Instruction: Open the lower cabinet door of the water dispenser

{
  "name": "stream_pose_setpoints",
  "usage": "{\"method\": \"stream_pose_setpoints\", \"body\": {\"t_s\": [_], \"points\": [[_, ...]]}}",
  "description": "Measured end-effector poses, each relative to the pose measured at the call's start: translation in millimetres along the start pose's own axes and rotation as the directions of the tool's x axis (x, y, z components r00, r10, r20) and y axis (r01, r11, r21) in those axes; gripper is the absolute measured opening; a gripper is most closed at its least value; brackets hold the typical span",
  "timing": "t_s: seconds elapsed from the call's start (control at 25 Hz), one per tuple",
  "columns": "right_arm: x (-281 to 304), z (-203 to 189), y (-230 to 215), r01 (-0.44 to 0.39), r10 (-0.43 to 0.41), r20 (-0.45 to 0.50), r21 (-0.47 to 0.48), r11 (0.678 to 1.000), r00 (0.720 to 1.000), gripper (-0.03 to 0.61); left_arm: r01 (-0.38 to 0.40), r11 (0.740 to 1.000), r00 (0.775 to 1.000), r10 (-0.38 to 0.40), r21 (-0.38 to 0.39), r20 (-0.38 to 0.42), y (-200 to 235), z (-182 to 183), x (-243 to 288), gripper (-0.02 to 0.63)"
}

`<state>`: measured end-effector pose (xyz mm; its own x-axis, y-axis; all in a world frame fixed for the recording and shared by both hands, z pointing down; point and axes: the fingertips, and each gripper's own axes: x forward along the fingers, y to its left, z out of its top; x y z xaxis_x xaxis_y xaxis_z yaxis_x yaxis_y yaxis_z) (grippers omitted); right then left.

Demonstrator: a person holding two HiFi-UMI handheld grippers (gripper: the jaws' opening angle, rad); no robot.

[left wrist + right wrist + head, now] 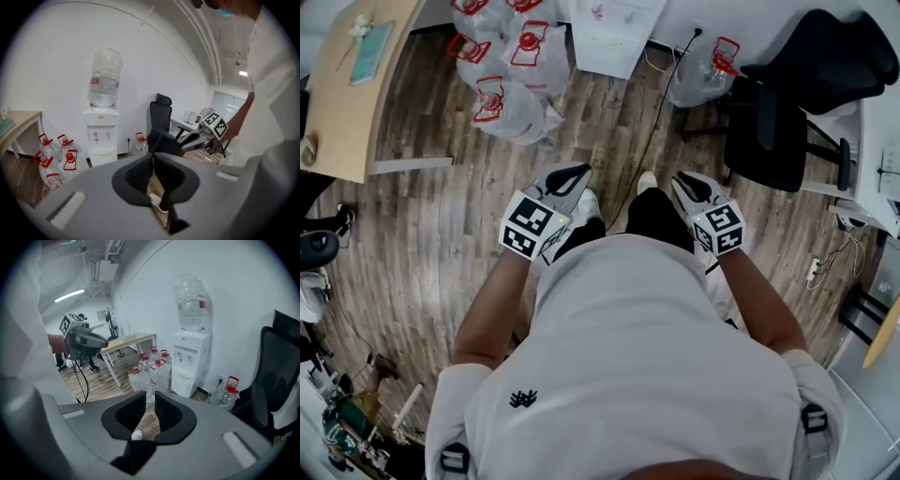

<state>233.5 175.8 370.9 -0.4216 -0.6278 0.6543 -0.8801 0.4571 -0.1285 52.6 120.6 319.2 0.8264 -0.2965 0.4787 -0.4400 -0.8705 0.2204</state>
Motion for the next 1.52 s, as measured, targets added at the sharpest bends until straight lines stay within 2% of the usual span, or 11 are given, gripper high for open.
{"method": "stream_pose_setpoints", "body": {"t_s": [0.2, 0.48, 0.64, 0.88, 1.08, 1.32, 1.52], "points": [[54, 13, -42, 0.001, 0.0, -0.028, 0.013, 1.0, 1.0, 0.041, -0.001, 1.0, 1.0, 0.001, -0.018, -0.01, 34, 8, 23, 0.058], [169, 16, -137, -0.038, 0.038, -0.108, 0.002, 0.999, 0.993, 0.058, -0.007, 0.999, 0.997, 0.004, -0.035, -0.077, 91, 24, 90, 0.058], [251, 4, -194, -0.065, 0.062, -0.175, -0.011, 0.998, 0.983, 0.065, 0.004, 0.999, 0.993, -0.009, -0.044, -0.114, 128, 28, 142, 0.058], [364, -22, -270, -0.056, 0.048, -0.236, -0.027, 0.998, 0.971, 0.069, 0.072, 0.997, 0.986, -0.077, -0.041, -0.146, 174, 20, 218, 0.058], [449, -50, -325, -0.027, 0.02, -0.251, -0.023, 0.999, 0.968, 0.084, 0.097, 0.992, 0.988, -0.106, -0.086, -0.109, 198, 12, 280, 0.058], [521, -81, -374, -0.001, -0.005, -0.29, -0.018, 1.0, 0.957, 0.12, 0.115, 0.992, 0.988, -0.12, -0.055, -0.098, 215, 0, 326, 0.058], [562, -87, -404, -0.016, -0.011, -0.32, -0.081, 0.997, 0.947, 0.15, 0.104, 0.992, 0.984, -0.113, -0.076, -0.136, 227, -18, 342, 0.058]]}}
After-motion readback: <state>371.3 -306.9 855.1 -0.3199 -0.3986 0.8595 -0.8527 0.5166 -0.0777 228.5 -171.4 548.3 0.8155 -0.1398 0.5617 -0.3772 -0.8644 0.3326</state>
